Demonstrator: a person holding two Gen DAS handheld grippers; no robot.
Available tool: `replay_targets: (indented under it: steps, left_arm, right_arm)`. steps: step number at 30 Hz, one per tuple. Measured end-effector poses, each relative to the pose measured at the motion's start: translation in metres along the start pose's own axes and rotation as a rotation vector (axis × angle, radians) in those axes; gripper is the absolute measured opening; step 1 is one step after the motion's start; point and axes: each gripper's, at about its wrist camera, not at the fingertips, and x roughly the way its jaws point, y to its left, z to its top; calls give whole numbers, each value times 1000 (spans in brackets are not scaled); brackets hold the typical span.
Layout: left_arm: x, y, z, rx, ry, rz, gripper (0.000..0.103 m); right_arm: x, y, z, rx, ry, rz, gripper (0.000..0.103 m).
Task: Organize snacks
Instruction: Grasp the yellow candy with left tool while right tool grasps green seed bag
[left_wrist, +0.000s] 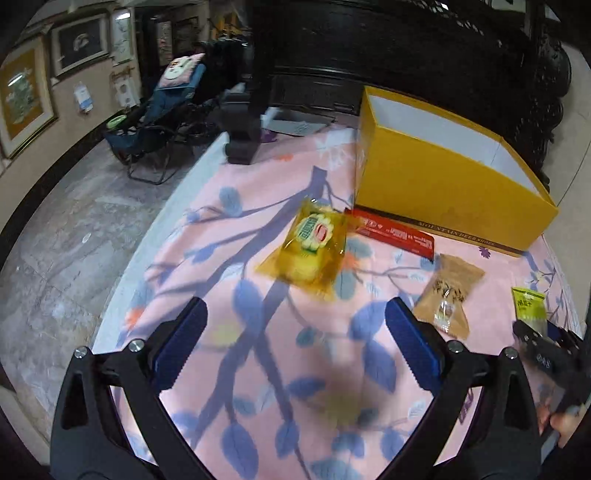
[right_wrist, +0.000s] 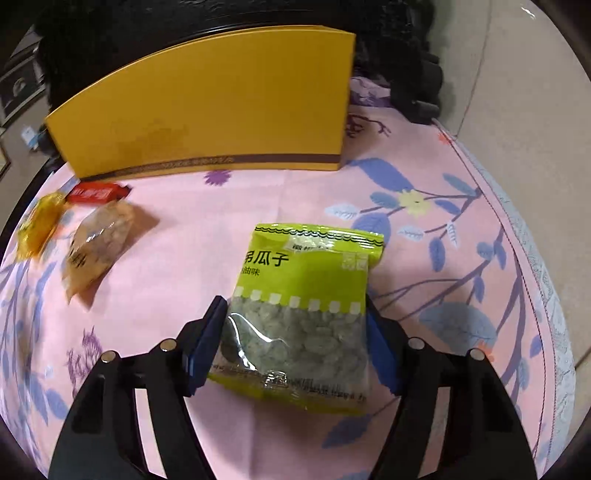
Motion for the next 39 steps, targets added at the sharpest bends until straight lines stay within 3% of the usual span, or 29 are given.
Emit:
replay_targets:
  steps: [4,7,9,10,12,15,17,23,28,32,39]
  left_arm:
    - [62,-16,22,87,64,31,98]
    - [98,-16,25,87,120,63,96]
    - [109,-13,25,65,132,30,76]
    - [109,-11,26,46,117,24,73]
    - [109,-14,28,56,111,22,57]
    - [105,-20,26,64,105,20,46]
    - [94,-26,20,53,110,-32,41]
    - [38,-69,-13,79,64,-192,39]
    - [9,-108,-27,127,60,-256,38]
    - [-6,-132,-11,178,35,-272,38]
    - [-2,-148,51,176,23,-233,38]
  right_arm:
    - [1,1,-3,-16,-25,3,73]
    - [0,2,-5,-25,-31,5,75]
    - [-1,2,-5,-25,-32,5,75]
    - [-1,2,-5,-24,-32,6,75]
    - [1,-1,-4,-25,-33,6,75]
    - [-2,0,-7,-17,-39,13,70]
    - [-4,-1,-6,-7,-37,22,68]
    - [-19,3,-2,23,-45,92,66]
    - [-45,10,5,17,-90,119,67]
    - [-69,17,28,-19,-115,161,67]
    - [-96,36,106,-74,-182,188,67]
